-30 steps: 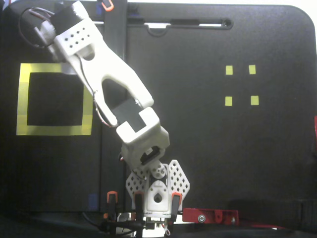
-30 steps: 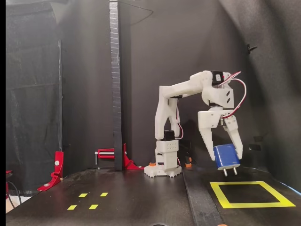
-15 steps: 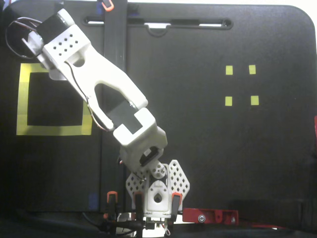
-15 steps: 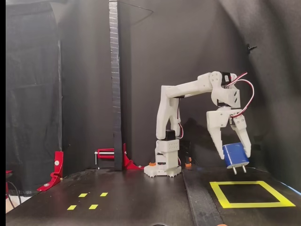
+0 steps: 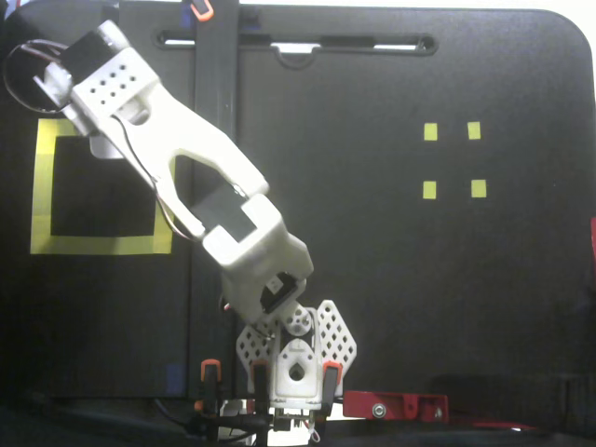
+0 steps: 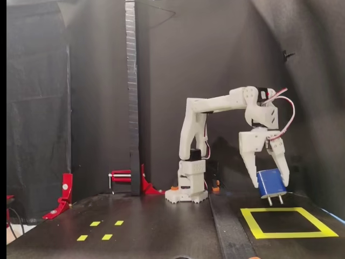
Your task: Grasp the block and place it in the designated area.
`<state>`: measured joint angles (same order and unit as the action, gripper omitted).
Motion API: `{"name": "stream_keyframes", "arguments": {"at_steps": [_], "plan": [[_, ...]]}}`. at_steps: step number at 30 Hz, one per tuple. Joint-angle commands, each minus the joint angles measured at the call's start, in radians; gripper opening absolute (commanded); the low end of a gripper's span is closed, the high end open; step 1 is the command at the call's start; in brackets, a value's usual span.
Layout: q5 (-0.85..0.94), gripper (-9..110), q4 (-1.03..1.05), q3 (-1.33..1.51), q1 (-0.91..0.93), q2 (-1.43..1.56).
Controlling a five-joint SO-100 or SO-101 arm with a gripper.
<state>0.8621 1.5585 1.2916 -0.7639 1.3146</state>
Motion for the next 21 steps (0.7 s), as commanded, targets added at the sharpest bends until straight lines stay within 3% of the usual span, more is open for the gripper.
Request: {"name": "stream_keyframes", "arguments": {"at_steps": [1,21], "plan": [[-0.012,23,-0.029,-0.011,-0.011,-0.026],[-0.034,23,-0.104,-0.011,-0.04,-0.261]]}}
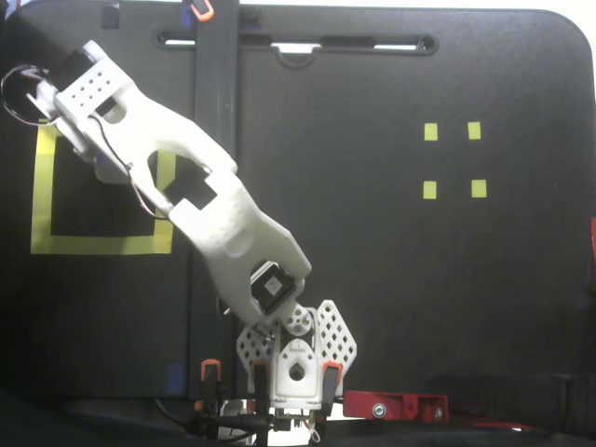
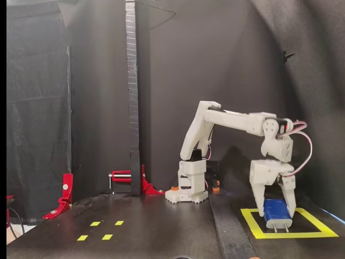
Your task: Grasp the block and place it in the designated area.
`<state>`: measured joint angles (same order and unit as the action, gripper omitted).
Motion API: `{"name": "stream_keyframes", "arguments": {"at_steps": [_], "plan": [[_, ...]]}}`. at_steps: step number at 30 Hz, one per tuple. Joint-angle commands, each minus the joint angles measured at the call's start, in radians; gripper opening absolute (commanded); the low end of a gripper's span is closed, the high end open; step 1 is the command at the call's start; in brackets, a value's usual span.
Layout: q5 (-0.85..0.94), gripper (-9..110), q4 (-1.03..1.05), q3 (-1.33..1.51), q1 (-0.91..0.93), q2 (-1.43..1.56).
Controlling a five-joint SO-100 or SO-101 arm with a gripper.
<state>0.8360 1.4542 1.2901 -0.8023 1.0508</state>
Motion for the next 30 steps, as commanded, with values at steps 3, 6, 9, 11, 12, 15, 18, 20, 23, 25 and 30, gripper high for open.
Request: {"name": "stream_keyframes", "arguments": {"at_steps": [3,6,9,11,12,15,18,20,23,25,30], "plan": [[-0.008,23,-0.005,-0.009,-0.003,-0.011],[-0.008,23,-0.005,-0.009,-0.012,-0.026],[-0.008,23,0.003,-0.009,-0.023,-0.032],[-0.009,23,0.009,-0.009,-0.029,-0.032],[-0.009,23,0.011,-0.008,-0.031,-0.032],[-0.009,23,0.012,-0.006,-0.035,-0.032],[-0.011,23,0.012,0.0,-0.038,-0.032],[-0.011,23,0.015,0.003,-0.044,-0.031],[-0.011,23,0.021,0.009,-0.055,-0.031],[-0.011,23,0.028,0.015,-0.063,-0.031],[-0.011,23,0.035,0.032,-0.081,-0.031]]}}
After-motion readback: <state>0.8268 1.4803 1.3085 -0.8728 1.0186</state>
